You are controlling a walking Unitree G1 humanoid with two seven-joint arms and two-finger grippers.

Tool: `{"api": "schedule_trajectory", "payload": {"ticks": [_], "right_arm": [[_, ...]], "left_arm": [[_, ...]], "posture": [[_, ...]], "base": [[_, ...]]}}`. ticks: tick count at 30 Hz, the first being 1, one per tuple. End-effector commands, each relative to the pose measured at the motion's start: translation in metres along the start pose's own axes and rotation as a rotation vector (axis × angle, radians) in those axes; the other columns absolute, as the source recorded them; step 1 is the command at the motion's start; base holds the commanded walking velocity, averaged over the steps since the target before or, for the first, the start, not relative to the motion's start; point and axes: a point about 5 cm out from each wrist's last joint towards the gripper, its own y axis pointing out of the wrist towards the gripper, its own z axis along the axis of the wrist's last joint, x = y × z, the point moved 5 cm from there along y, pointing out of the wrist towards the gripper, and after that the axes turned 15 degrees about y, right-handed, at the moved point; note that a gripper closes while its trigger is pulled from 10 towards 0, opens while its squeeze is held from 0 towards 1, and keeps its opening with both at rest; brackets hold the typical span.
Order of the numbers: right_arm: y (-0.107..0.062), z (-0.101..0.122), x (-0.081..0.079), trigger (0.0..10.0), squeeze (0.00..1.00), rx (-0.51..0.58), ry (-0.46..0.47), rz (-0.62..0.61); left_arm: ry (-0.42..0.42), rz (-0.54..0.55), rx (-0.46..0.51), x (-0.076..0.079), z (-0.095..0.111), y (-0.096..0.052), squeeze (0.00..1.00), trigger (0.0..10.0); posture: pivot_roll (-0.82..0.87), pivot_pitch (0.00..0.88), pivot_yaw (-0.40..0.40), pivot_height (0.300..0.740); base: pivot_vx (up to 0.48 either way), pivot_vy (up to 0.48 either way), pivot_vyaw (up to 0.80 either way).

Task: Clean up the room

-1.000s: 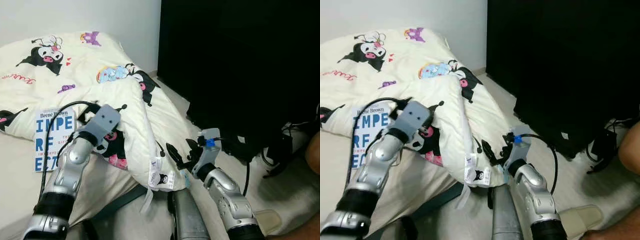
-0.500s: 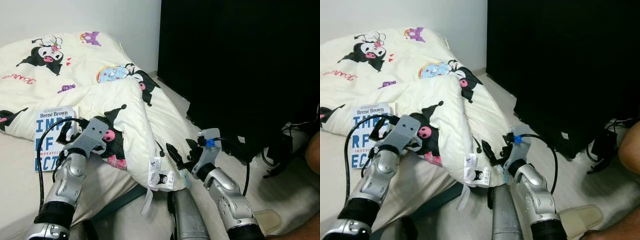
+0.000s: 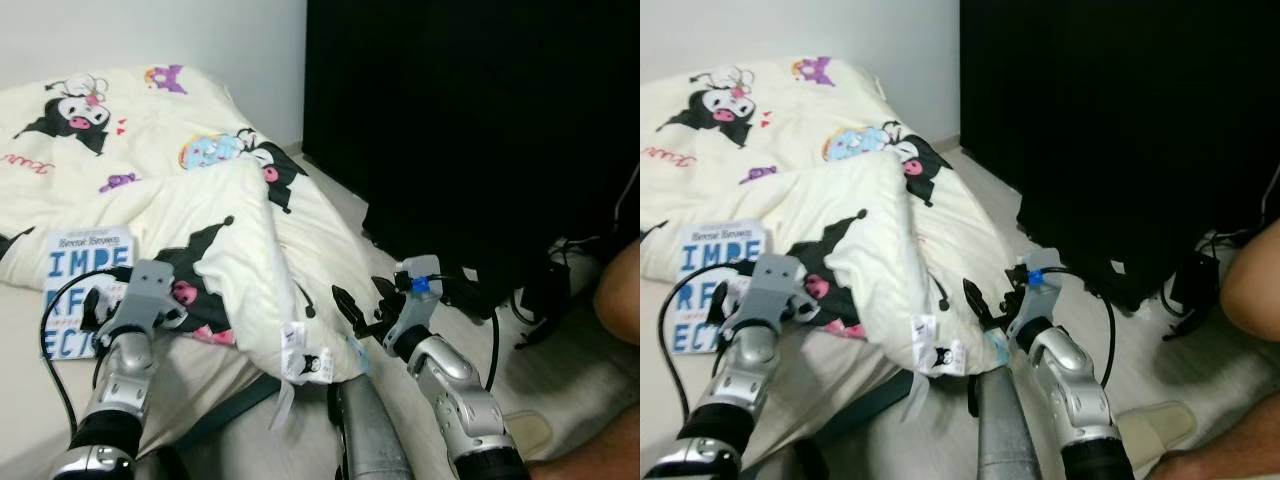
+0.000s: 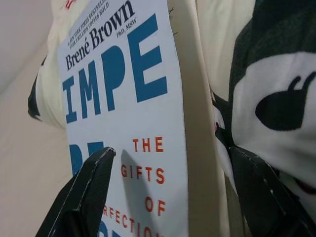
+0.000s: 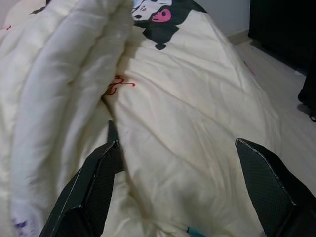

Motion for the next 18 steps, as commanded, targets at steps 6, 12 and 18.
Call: {"api": "schedule_trajectory", "payload": {"ticks": [6, 12, 18], "right_arm": [[0.0, -0.006, -0.002, 10.0, 0.0, -0.011, 0.008, 0.002], [-0.002, -0.006, 0.001, 10.0, 0.0, -0.015, 0.008, -0.002], [-0.002, -0.006, 0.001, 10.0, 0.0, -0.015, 0.006, -0.002]], "left_arm": [[0.026, 0.005, -0.098, 0.001, -0.031, -0.003, 0.0, 10.0], [0.175, -0.088, 0.185, 0.004, 0.006, -0.002, 0.0, 10.0], [0.368, -0.091, 0.319, -0.009, 0.019, 0.003, 0.0, 10.0]], "posture": [[-0.3, 0.193, -0.034, 0.505], [-0.3, 0.195, -0.037, 0.505], [-0.29, 0.195, -0.037, 0.505]], "base": [[0.0, 0.0, 0.0], [0.0, 0.0, 0.0], [0.0, 0.0, 0.0]]}}
